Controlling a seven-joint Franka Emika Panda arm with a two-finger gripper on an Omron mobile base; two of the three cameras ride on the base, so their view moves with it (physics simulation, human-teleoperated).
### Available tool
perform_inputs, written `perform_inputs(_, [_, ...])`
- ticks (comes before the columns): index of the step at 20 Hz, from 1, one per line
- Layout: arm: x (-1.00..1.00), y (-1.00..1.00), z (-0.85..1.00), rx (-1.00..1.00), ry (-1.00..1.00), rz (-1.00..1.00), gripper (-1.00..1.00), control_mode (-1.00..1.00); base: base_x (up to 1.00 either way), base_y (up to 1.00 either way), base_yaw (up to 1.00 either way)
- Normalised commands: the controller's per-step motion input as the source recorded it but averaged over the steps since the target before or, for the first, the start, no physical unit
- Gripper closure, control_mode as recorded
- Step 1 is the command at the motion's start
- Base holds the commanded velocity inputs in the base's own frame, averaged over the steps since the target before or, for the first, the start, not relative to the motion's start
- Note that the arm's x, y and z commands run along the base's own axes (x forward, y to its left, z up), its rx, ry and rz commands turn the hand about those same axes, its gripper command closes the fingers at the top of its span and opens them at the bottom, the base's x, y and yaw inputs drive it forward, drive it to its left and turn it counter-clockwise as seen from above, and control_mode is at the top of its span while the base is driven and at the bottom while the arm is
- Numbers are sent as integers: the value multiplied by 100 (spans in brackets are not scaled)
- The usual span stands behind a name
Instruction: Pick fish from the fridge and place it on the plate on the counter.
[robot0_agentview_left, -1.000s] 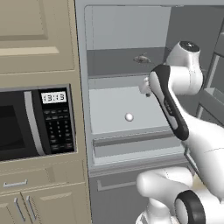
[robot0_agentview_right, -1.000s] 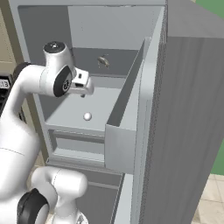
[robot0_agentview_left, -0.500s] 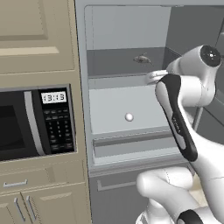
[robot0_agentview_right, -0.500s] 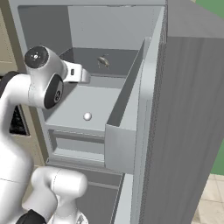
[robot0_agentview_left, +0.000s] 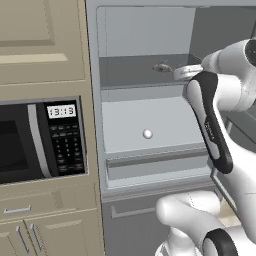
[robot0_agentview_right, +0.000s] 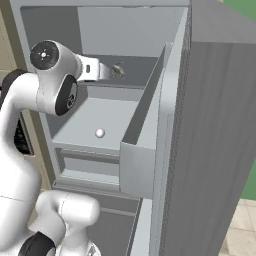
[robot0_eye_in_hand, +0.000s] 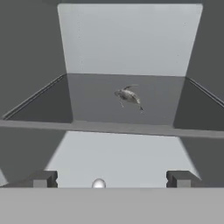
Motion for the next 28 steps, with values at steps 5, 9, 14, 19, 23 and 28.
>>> perform_inputs(5, [13,-12,34,0,6,0,-100,-100,0,0,0])
perform_inputs(9, [20,-5,4,0,14,0,-100,-100,0,0,0])
perform_inputs(14, [28,-3,-5,0,15,0,-100,-100,0,0,0])
perform_inputs(19, [42,0,-31,0,5,0,-100,-100,0,0,0])
perform_inputs(23, [40,0,-50,0,0,0,-100,-100,0,0,0])
perform_inputs(28, [50,0,-35,0,0,0,-100,-100,0,0,0])
